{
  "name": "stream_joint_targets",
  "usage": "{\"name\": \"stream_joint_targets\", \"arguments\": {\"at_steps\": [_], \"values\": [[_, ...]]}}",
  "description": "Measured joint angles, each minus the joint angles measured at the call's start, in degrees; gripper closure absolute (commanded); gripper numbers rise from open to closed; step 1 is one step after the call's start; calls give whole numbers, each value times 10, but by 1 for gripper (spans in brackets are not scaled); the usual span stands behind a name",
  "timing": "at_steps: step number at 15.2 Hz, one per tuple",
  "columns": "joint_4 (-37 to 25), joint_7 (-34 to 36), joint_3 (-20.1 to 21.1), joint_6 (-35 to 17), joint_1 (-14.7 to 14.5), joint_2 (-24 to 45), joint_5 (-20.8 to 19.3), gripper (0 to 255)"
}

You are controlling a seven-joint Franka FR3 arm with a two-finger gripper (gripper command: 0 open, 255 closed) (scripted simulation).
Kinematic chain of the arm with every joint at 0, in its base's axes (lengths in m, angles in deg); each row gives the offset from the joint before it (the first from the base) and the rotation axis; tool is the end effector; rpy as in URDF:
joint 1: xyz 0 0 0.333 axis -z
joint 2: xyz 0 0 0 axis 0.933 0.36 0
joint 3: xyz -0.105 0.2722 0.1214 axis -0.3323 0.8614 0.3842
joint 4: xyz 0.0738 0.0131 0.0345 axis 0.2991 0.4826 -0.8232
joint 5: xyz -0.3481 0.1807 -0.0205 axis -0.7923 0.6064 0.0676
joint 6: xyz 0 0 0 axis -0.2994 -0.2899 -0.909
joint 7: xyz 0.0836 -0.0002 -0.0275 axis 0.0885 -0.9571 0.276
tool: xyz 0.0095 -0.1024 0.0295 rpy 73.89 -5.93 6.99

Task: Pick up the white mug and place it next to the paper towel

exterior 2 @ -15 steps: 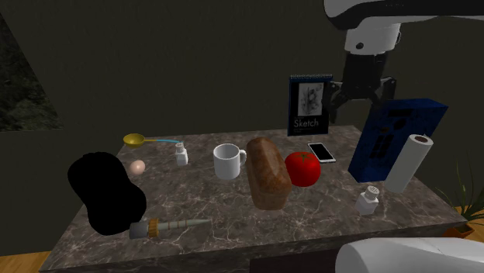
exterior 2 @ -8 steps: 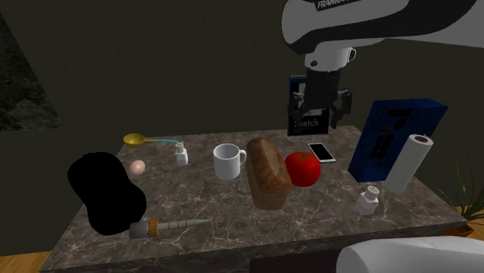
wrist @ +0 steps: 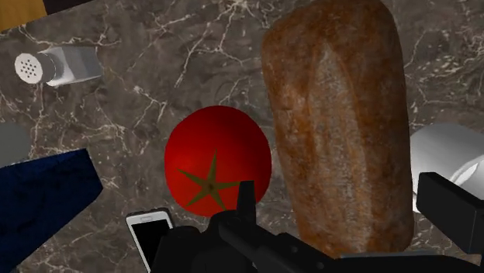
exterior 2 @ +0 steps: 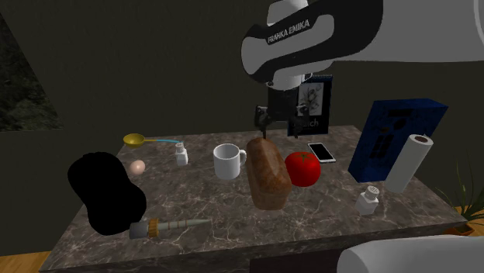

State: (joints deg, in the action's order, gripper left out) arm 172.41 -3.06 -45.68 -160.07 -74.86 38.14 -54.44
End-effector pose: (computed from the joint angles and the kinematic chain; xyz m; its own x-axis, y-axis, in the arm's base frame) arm 0.3652 0.1742 0.4985 0.9984 -0.0362 0.0425 -0.0388 -0.9972 0.0640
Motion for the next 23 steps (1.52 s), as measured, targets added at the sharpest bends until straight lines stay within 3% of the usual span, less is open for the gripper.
{"name": "stream_joint_targets", "arguments": {"at_steps": [9,15,19,23], "values": [[-57,125,96,-107,-8,148,-23,0],[-138,226,144,-155,-12,284,-101,0],[-203,300,157,-167,-36,374,-167,0],[-204,325,153,-192,-46,407,-195,0]]}}
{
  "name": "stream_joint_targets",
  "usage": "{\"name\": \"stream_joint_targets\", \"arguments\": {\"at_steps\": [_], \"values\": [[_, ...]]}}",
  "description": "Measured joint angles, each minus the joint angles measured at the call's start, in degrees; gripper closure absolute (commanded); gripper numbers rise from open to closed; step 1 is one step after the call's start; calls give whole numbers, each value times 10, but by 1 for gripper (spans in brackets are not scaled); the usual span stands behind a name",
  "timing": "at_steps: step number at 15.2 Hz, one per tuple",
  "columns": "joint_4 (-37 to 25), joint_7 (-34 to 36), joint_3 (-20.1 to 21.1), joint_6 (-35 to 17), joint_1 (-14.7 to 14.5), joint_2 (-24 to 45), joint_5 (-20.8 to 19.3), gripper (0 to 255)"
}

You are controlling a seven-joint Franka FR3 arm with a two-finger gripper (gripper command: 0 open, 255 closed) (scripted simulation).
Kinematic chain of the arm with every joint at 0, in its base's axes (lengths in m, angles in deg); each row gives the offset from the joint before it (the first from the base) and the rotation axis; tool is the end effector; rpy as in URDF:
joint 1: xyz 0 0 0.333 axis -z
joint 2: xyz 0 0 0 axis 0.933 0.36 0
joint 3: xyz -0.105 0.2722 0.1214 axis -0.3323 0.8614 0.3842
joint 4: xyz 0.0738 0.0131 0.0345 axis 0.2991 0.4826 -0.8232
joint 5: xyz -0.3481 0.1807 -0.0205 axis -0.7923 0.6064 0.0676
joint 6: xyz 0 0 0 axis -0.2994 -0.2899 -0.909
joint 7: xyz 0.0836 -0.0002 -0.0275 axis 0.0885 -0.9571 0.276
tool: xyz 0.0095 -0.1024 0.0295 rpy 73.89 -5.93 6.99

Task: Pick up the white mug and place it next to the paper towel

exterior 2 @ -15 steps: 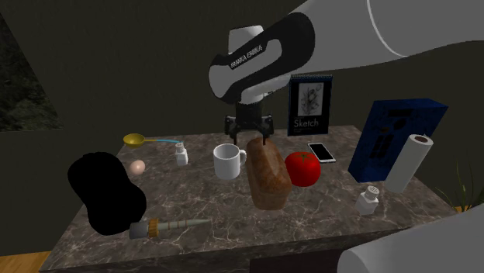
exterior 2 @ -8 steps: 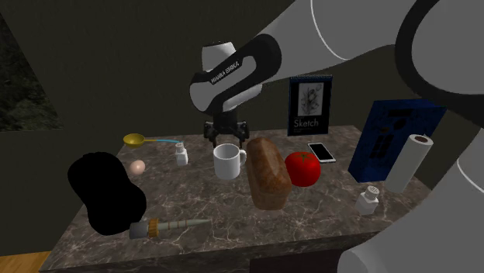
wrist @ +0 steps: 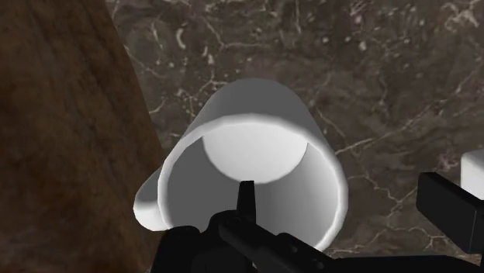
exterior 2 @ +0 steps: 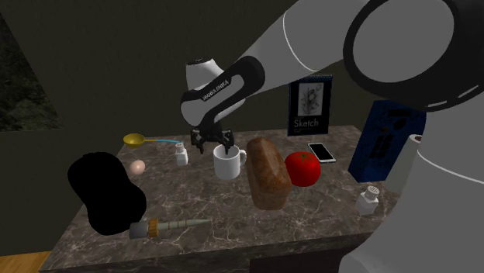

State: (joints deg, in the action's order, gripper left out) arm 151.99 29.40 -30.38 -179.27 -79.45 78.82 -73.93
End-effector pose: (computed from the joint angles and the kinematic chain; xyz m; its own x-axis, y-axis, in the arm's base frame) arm 0.4391 0.3899 0.3693 0.9924 -0.0465 0.1135 -0.0498 -0.9984 0.0263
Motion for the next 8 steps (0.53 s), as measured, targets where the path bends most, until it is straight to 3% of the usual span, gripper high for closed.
{"name": "stream_joint_targets", "arguments": {"at_steps": [8], "values": [[7,14,-7,-27,-4,24,-21,0]]}}
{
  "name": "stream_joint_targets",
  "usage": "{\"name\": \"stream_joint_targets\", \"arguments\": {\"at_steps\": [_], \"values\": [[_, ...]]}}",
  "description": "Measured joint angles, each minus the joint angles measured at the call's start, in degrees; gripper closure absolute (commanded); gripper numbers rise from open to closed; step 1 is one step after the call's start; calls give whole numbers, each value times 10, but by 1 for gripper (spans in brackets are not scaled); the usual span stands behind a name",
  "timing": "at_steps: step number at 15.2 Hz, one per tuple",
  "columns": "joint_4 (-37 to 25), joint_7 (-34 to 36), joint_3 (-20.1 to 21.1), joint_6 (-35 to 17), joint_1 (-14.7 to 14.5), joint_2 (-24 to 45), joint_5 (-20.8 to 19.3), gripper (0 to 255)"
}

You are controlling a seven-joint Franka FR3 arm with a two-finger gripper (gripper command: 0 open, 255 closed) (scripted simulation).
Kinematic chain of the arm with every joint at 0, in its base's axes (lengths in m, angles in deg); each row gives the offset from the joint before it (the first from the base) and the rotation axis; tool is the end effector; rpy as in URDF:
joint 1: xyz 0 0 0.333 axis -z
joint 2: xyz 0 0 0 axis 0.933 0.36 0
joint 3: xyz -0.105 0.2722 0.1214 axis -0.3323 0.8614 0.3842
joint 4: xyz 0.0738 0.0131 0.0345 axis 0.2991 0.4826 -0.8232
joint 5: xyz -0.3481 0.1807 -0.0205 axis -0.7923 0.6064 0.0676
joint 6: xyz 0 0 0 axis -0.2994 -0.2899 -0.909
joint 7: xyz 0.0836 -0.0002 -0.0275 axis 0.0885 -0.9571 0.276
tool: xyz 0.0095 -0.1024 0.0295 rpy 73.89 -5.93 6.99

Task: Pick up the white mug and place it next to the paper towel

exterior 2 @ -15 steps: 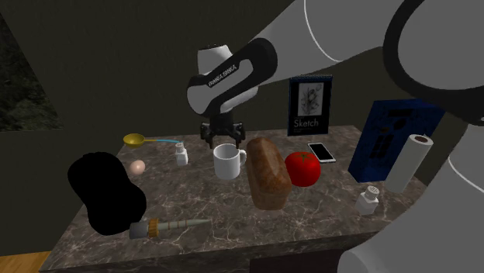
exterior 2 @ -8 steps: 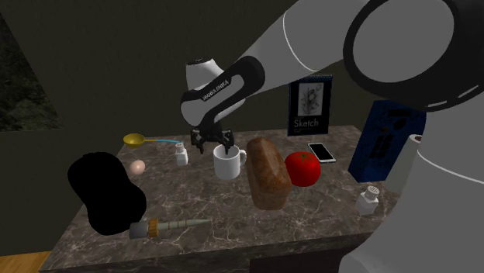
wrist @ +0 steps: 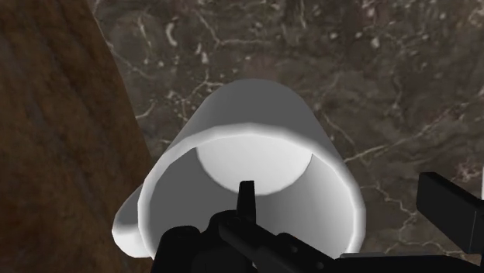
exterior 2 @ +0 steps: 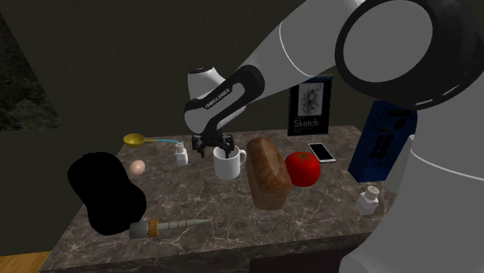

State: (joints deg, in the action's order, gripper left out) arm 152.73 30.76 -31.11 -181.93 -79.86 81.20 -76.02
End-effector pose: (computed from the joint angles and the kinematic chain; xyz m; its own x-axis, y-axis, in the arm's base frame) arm 0.4424 0.3895 0.3461 0.9923 -0.0469 0.1142 -0.0502 -0.9984 0.0259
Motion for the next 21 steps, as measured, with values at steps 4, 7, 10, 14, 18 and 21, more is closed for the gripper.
{"name": "stream_joint_targets", "arguments": {"at_steps": [4,7,10,14,18,21], "values": [[0,0,0,0,0,0,0,255],[0,0,0,0,0,0,0,255],[0,0,0,0,0,0,0,255],[-1,-1,1,3,0,-2,2,255],[-10,-13,5,24,4,-18,17,255],[-19,-23,9,42,7,-31,29,255]]}}
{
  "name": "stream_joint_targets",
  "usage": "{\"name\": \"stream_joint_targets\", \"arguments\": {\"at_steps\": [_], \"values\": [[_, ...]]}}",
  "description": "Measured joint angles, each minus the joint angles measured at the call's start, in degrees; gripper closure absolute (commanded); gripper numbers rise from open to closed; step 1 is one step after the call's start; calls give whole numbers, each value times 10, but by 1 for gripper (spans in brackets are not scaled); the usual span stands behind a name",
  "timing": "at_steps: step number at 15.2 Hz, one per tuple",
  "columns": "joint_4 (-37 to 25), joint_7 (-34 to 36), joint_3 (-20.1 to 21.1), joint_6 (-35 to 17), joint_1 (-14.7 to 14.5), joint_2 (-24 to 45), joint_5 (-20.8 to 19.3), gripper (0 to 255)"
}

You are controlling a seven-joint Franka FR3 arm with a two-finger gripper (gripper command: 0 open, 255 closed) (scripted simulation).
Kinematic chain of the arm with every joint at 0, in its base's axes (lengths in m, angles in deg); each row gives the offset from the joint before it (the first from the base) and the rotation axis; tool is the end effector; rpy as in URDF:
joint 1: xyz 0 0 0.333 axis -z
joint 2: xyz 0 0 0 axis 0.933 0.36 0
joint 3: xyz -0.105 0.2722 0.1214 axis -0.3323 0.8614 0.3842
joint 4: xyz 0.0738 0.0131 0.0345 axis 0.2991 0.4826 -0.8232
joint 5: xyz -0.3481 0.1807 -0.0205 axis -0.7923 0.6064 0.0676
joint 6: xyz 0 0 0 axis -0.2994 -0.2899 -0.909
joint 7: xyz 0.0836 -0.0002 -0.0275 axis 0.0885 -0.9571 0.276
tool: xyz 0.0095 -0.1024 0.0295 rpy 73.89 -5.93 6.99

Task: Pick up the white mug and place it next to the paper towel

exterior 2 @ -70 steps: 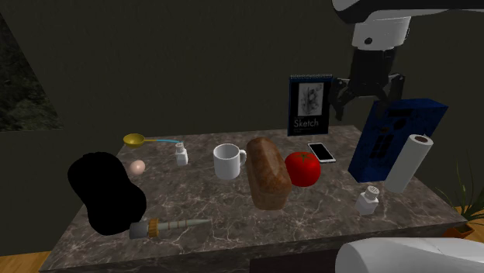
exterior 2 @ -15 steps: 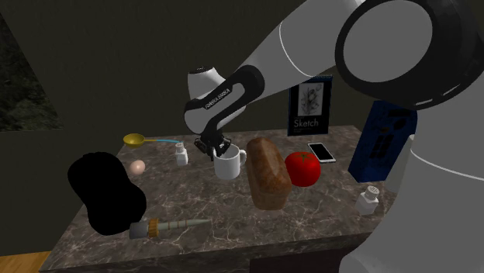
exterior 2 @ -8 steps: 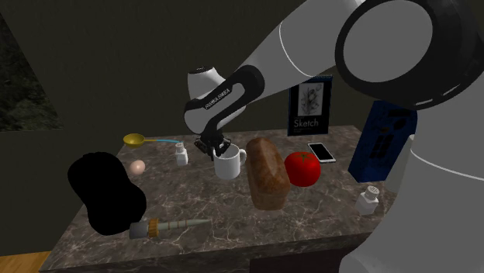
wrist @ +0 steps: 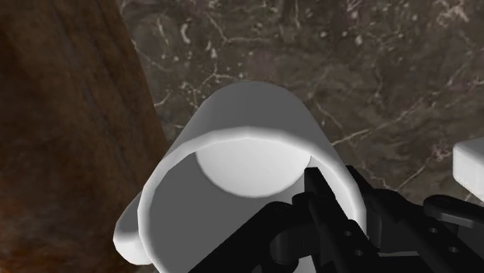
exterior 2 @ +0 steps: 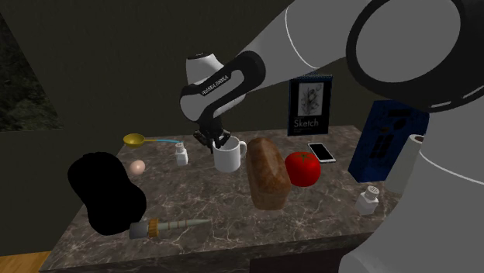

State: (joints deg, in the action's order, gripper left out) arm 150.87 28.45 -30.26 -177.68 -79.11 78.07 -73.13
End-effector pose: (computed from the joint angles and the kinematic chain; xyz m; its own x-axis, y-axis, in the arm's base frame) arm 0.4424 0.3886 0.3823 0.9923 -0.0470 0.1144 -0.0502 -0.9984 0.0258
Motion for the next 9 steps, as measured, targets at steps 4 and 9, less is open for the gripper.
{"name": "stream_joint_targets", "arguments": {"at_steps": [4,9], "values": [[-15,-11,4,27,2,-16,14,255],[-40,-24,6,62,5,-29,28,255]]}}
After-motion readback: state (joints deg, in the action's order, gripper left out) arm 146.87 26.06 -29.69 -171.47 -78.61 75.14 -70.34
